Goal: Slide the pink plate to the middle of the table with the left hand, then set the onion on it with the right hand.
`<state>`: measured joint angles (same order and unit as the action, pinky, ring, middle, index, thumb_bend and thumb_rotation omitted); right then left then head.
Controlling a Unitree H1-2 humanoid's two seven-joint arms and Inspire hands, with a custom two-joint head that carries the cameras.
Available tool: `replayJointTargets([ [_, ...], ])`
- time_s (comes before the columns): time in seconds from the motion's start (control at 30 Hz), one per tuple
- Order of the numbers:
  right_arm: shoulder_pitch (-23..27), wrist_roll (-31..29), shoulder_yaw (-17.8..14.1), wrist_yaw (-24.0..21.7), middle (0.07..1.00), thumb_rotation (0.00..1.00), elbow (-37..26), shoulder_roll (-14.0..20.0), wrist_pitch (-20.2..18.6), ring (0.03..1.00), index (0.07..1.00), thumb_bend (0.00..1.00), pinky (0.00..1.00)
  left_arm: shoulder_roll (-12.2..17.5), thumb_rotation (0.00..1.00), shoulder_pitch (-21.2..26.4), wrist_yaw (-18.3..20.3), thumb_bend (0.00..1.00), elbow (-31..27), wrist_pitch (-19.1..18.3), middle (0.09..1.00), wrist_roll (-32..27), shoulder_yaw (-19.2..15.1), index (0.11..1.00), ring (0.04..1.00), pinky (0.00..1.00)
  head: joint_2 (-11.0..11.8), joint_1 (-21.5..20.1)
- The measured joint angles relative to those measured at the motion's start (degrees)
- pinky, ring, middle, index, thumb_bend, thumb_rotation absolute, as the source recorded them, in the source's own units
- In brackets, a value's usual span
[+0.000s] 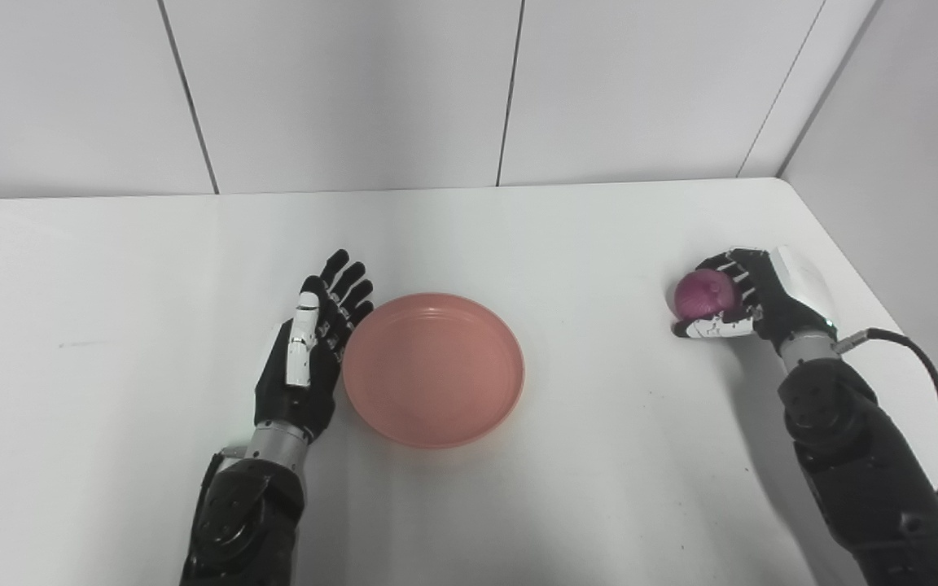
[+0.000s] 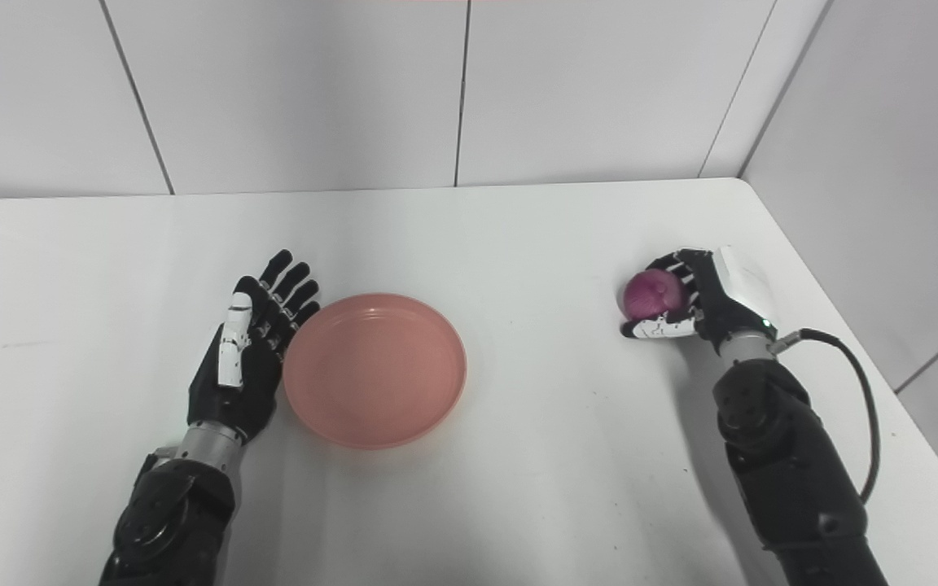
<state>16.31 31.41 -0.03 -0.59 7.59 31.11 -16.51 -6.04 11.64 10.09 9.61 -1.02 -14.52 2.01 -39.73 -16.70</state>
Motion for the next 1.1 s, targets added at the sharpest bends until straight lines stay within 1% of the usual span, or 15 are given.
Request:
replayJointTargets([
  [0.1, -0.15, -0.27, 0.07, 0.42, 0.499, 0.14, 0.00, 0.01, 0.29, 0.449, 0.485, 0.52, 0.37, 0.00, 1.00, 0.00, 0.00, 0.47, 0.00, 0.00, 0.941, 0.01, 0.00, 0.923, 0.938, 0.95, 0.00, 0.09],
  [0.23, -0.42, -0.72, 0.06, 0.71, 0.508, 0.14, -0.15, 0.07, 0.62, 0.466, 0.485, 0.52, 0.40, 0.01, 1.00, 0.00, 0.00, 0.47, 0.00, 0.00, 0.939, 0.00, 0.01, 0.922, 0.937, 0.95, 0.00, 0.18],
  [0.37, -1.09, -0.71, 0.07, 0.71, 0.511, 0.13, -1.26, 0.07, 0.62, 0.464, 0.486, 0.52, 0.40, 0.01, 1.00, 0.00, 0.00, 0.47, 0.00, 0.00, 0.938, 0.00, 0.04, 0.922, 0.936, 0.95, 0.00, 0.26],
  [0.4, -1.39, -0.71, 0.10, 0.69, 0.502, 0.13, -1.76, 0.05, 0.61, 0.453, 0.485, 0.52, 0.39, 0.01, 1.00, 0.00, 0.00, 0.47, 0.00, 0.00, 0.936, 0.01, 0.04, 0.921, 0.935, 0.94, 0.00, 0.26],
  [0.53, -2.62, -0.63, 0.19, 0.61, 0.500, 0.13, -5.53, -0.06, 0.61, 0.445, 0.486, 0.52, 0.37, 0.03, 1.00, 0.00, -0.01, 0.47, -0.01, 0.00, 0.935, 0.12, 0.04, 0.919, 0.933, 0.94, 0.09, 0.35],
  [0.73, -2.76, -0.21, 0.25, -0.33, 0.484, 0.14, -11.79, -0.31, 0.38, 0.419, 0.486, 0.52, 0.37, 0.06, 1.00, -0.02, -0.01, 0.46, -0.10, -0.01, 0.937, 0.08, 0.07, 0.921, 0.935, 0.95, -0.09, 0.44],
  [0.8, -2.70, -0.27, 0.22, -0.87, 0.527, 0.14, -13.54, -0.56, 0.29, 0.467, 0.487, 0.51, 0.42, 0.05, 1.00, -0.03, -0.01, 0.46, -0.10, -0.01, 0.937, 0.07, 0.08, 0.921, 0.936, 0.95, -0.09, 0.61],
  [0.9, -2.68, -0.56, 0.16, -2.05, 0.533, 0.14, -15.31, -1.07, -0.04, 0.477, 0.487, 0.51, 0.44, 0.04, 1.00, -0.03, -0.01, 0.47, -0.10, -0.01, 0.938, 0.07, 0.09, 0.920, 0.937, 0.95, -0.09, 0.70],
  [1.0, -2.67, -0.62, 0.09, -3.23, 0.517, 0.14, -16.75, -1.18, -0.42, 0.460, 0.487, 0.51, 0.40, 0.05, 1.00, -0.03, -0.01, 0.47, -0.10, -0.01, 0.939, 0.10, 0.13, 0.921, 0.938, 0.95, -0.09, 0.97],
  [1.1, -2.63, -0.57, -0.02, -3.86, 0.522, 0.14, -18.48, -1.51, -0.74, 0.467, 0.487, 0.51, 0.40, 0.06, 1.00, -0.04, -0.02, 0.47, -0.10, -0.01, 0.939, 0.13, 0.13, 0.920, 0.938, 0.95, -0.18, 1.05],
])
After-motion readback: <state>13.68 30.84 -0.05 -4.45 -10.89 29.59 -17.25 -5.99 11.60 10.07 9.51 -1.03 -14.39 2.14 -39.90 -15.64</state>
